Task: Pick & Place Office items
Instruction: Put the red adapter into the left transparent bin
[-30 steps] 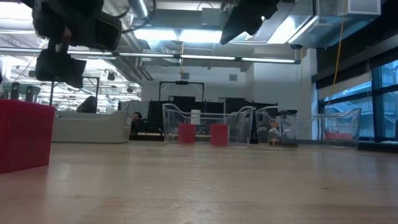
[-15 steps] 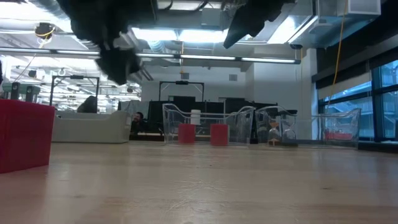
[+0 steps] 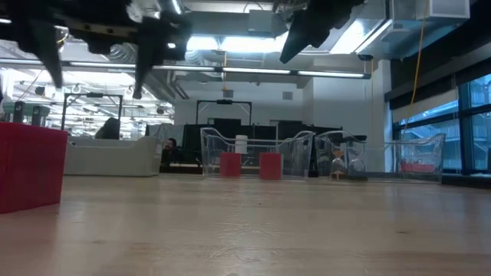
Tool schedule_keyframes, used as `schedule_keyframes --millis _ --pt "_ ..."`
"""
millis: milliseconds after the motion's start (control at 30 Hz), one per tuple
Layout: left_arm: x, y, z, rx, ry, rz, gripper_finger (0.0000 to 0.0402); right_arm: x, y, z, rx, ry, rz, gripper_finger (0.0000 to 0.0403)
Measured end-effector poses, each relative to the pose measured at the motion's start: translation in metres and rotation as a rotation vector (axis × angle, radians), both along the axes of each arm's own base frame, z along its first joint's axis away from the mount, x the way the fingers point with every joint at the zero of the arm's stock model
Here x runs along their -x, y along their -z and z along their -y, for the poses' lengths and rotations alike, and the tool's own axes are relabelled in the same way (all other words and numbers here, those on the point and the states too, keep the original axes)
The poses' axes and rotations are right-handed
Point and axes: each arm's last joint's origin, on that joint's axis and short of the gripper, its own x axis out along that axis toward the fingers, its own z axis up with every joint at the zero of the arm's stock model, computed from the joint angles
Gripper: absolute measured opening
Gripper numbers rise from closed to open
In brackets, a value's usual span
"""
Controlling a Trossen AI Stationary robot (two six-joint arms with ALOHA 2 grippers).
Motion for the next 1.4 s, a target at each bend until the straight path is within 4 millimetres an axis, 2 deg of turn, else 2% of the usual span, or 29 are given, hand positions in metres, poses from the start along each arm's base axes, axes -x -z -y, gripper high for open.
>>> schedule_keyframes --millis 267,500,633,800,1100,1400 --pt "0.012 0.001 0.028 -0.091 0.18 0.053 0.026 0.0 0.0 0.002 -0.051 0.067 0.008 0.0262" --pt "0.014 0.012 0.04 -0.188 0.26 0.054 0.0259 -0.001 -0.001 0.002 -0.067 0.085 0.016 0.0262" --pt "0.011 0.022 0.042 -0.214 0.276 0.021 0.0259 -0.001 -0.001 0.002 -0.082 0.103 0.017 0.0262" --pt "0.009 0.023 0.04 -0.263 0.326 0.054 0.0259 -0.001 0.0 0.002 -0.081 0.102 0.017 0.0262" --pt "0.001 0.042 0.044 -0.218 0.337 0.0 0.0259 -0.001 -0.001 0.002 -0.078 0.098 0.017 0.0262" --pt "-0.003 0.042 0.044 -0.184 0.241 0.0 0.0241 -0.001 -0.001 0.002 -0.072 0.091 0.016 0.0262"
